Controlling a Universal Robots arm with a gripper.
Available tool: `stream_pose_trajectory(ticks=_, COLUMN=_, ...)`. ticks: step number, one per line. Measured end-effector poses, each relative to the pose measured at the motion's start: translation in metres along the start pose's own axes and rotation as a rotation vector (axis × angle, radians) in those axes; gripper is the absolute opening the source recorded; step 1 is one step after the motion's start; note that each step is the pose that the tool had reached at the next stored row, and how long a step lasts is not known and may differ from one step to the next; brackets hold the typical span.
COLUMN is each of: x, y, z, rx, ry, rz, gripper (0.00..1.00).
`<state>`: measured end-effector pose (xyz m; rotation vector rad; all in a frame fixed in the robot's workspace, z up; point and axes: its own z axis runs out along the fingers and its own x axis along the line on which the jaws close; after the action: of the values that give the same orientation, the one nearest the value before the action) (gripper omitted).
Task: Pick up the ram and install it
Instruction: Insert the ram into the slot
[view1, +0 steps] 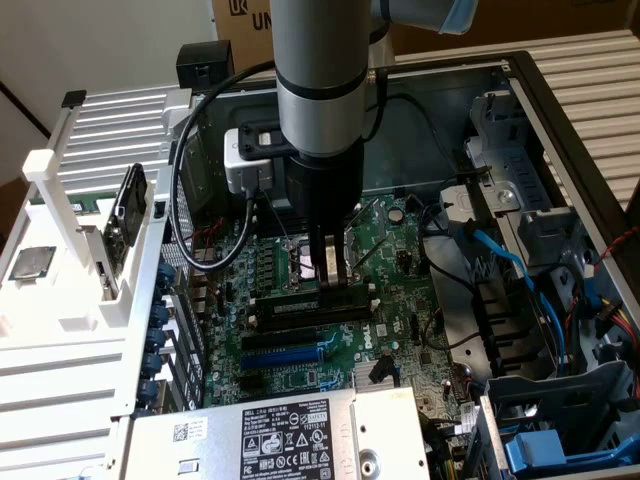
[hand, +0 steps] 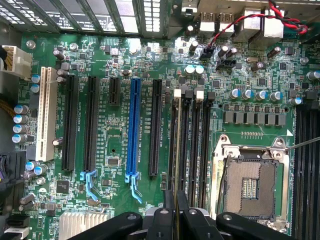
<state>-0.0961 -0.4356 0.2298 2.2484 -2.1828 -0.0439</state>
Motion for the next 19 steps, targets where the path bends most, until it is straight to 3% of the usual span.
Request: stream_pose_trajectory(ticks=19, x=0.0003, y=-0.0004, z=0.0015, rx=-0.0002, ry=0.0002, rz=-0.012, gripper=0.13)
